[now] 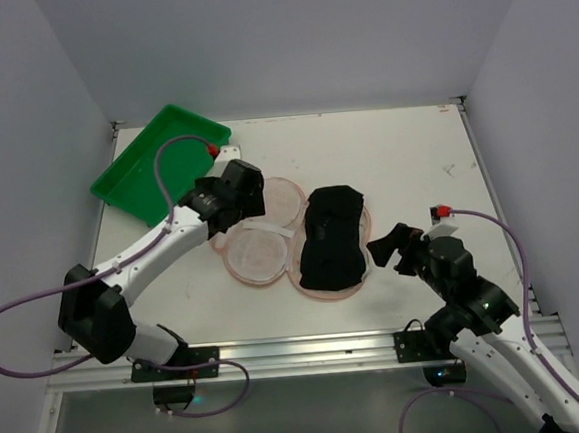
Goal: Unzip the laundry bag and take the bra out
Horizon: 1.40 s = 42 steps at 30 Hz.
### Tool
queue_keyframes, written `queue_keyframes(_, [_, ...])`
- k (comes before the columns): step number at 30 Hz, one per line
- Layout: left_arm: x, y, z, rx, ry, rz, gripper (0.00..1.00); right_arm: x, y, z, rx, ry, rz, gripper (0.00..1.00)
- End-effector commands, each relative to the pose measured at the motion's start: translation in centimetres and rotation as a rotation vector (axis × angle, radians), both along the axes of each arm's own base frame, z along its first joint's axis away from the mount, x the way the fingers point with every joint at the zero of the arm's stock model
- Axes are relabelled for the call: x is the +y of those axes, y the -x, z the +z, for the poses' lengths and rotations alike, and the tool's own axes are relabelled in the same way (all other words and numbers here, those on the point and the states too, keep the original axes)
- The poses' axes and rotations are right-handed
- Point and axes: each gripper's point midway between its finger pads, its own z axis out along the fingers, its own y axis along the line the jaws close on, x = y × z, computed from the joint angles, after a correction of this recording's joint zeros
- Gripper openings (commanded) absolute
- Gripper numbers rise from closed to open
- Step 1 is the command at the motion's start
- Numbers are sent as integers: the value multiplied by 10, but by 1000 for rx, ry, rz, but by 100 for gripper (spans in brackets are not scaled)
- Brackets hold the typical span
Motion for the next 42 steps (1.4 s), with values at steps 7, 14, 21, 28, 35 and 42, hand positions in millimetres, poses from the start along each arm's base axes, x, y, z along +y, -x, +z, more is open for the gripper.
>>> queue_keyframes(7, [-141, 49, 33, -77, 198, -252, 99, -23, -3, -6, 17, -12, -156, 99])
queue_keyframes(14, [-234, 57, 11, -54, 190, -395, 89, -26, 2, -5, 25, -50, -187, 99])
queue_keyframes(21, [-277, 34, -19, -84, 150, -400, 82, -27, 6, -6, 22, -76, -188, 99])
queue_keyframes(28, [-279, 24, -48, -90, 74, -372, 72, -25, 8, -8, 22, -95, -183, 99])
queue_keyframes(35, [-281, 24, -62, -99, 25, -371, 65, -26, 7, -8, 25, -84, -187, 99])
queue_keyframes(42, [-269, 18, -78, -113, -56, -340, 49, -27, 7, -8, 23, -83, -188, 99])
